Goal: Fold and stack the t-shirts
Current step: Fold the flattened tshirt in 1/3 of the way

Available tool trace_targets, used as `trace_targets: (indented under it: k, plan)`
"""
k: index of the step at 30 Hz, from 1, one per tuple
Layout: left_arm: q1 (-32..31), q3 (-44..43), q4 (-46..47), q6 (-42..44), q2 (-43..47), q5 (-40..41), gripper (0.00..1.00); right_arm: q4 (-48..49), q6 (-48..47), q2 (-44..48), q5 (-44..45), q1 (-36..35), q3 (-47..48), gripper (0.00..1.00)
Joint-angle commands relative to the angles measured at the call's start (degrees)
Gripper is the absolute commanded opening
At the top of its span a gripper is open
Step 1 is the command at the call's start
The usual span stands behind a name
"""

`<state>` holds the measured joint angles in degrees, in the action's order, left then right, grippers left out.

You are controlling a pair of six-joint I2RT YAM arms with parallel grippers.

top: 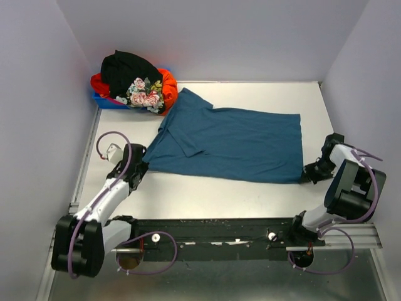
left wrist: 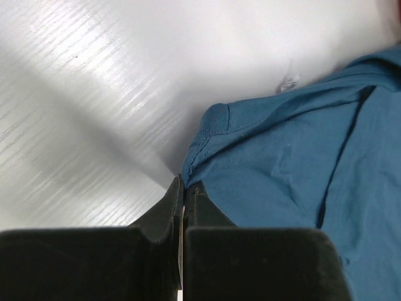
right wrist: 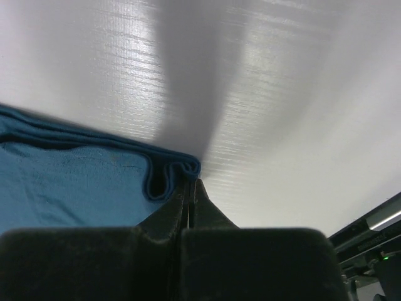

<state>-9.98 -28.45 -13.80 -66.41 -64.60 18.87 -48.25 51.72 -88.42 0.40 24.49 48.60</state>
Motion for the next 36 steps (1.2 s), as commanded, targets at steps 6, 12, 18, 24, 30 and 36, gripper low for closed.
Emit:
trace_targets:
  k: [6,12,18,24,30,36]
  plan:
    - [0.4,5.9,-7.5,-3.3,14.9,3.9,0.00,-1.8,-1.8,10.1,8.0,0.5,-4.4,0.01]
    - [0.4,8.8,-9.5,-2.2,22.3,4.8,0.67,-0.2,-3.3,11.9,6.5,0.5,-5.3,0.03]
    - [0.3,6.5,-9.7,5.1,27.2,7.8,0.98,9.3,-8.3,24.4,0.2,0.4,-8.7,0.09]
    - [0.2,4.8,-2.6,9.6,23.7,2.1,0.96,8.6,-11.9,37.5,5.7,-2.4,-4.3,0.32]
    - [0.1,2.9,6.5,15.5,17.0,-6.6,0.91,16.8,-18.3,39.2,-8.7,-8.8,-3.1,0.16]
    - [-0.9,3.8,15.9,20.3,11.1,-18.5,0.90,27.2,-16.4,31.3,-6.3,-33.6,-2.5,0.06]
